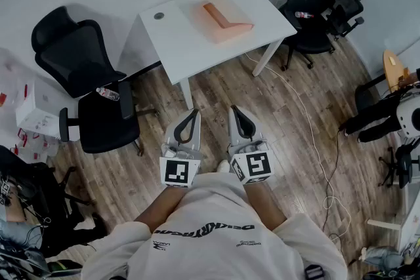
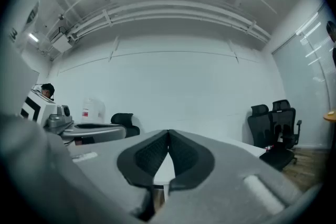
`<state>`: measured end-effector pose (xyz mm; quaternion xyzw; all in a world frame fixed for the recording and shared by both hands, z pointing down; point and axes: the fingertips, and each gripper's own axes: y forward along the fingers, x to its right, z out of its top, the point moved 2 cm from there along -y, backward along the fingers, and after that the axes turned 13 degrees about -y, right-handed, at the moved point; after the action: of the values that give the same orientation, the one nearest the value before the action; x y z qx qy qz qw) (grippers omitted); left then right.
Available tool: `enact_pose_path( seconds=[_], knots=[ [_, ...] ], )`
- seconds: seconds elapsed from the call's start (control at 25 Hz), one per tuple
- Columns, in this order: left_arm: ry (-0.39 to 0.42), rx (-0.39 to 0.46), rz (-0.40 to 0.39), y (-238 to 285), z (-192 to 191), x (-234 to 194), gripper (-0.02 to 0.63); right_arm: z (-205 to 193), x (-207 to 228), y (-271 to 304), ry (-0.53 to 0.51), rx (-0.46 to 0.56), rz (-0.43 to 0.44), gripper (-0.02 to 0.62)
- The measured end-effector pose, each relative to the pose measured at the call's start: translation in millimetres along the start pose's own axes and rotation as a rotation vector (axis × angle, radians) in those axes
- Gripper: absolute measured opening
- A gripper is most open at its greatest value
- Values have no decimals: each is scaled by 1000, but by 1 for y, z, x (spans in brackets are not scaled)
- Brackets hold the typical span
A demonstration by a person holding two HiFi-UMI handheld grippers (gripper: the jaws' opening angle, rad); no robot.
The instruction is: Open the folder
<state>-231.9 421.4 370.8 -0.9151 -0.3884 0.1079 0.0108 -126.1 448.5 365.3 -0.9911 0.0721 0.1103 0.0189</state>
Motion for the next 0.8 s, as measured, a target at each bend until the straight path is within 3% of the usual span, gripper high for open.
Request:
enact_pose_path(
  seconds=[0.12,0.44,0.8],
  knots=[
    [-4,-39,-1,13,-4,10,-2,-7,16,1,6,-2,-2,-5],
    [14,-43,16,42,-20,35,-2,-18,57,-4,30,29,4,-5],
    [39,-80,96,69,-45,52,-2,-52,97,-1,50,11,39,-5]
  ],
)
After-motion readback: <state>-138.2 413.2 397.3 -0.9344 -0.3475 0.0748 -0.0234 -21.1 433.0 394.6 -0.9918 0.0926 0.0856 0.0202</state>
